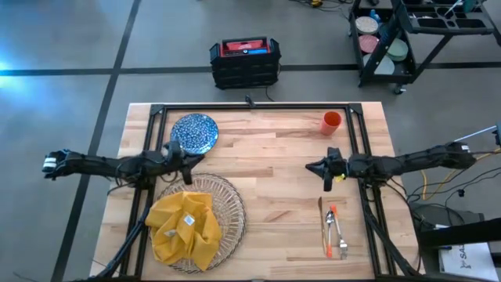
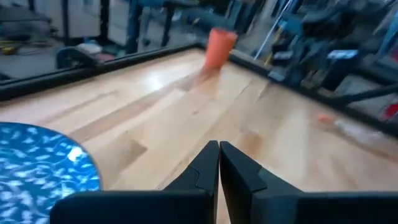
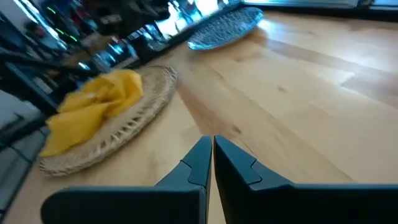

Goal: Set table place
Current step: Move the brown table mat to the center of the table

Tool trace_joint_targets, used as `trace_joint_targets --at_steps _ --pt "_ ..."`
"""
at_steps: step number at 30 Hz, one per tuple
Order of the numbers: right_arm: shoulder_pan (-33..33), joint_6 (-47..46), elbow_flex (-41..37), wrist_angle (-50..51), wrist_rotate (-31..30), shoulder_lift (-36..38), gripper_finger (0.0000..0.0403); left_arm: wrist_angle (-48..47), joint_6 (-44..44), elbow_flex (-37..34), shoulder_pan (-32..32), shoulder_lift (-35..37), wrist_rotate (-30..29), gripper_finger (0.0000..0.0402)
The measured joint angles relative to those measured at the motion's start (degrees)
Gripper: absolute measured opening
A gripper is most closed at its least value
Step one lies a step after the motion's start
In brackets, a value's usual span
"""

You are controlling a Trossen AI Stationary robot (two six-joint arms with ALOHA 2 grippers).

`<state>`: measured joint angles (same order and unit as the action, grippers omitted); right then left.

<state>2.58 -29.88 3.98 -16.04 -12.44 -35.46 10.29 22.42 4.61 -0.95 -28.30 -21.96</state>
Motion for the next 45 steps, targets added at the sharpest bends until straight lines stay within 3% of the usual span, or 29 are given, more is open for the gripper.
trace_joint_targets --at_steps 6,10,13,16,19,25,30,37,45 --pt "-4.5 5.2 16.4 10.0 -4.0 -17.9 0.0002 -14.2 -1.1 15.6 -2.7 -12.3 0.2 0.0" --pt "-7.3 11.5 30.4 24.3 -5.8 -28.5 0.0002 -27.6 -1.9 28.4 -2.7 -21.1 1.4 0.0" --pt "-7.5 15.0 39.6 36.4 -2.8 -35.0 0.0002 -38.2 -2.2 37.6 -2.5 -27.4 6.1 0.0" --pt "-6.7 17.8 45.9 43.2 4.2 -39.6 0.0002 -45.8 -2.9 43.8 -1.4 -34.5 10.1 0.0" --pt "-5.1 19.9 48.1 45.6 9.2 -42.3 0.0002 -47.2 -2.4 44.9 0.2 -42.1 10.5 0.0" --pt "-2.3 24.0 47.1 45.9 7.1 -43.0 0.002 -43.8 0.7 41.9 0.6 -54.6 10.6 0.0004" --pt "-2.0 25.2 45.2 45.9 3.4 -43.0 0.0074 -34.2 0.8 38.3 0.8 -57.1 12.0 0.0033" --pt "-2.0 21.3 43.4 46.0 3.3 -43.1 0.0159 -34.8 0.9 37.5 0.7 -60.1 14.9 0.0091" --pt "-2.0 15.1 42.8 45.7 3.3 -43.1 0.0177 -29.3 -4.4 43.0 -0.5 -69.3 16.4 0.0108"
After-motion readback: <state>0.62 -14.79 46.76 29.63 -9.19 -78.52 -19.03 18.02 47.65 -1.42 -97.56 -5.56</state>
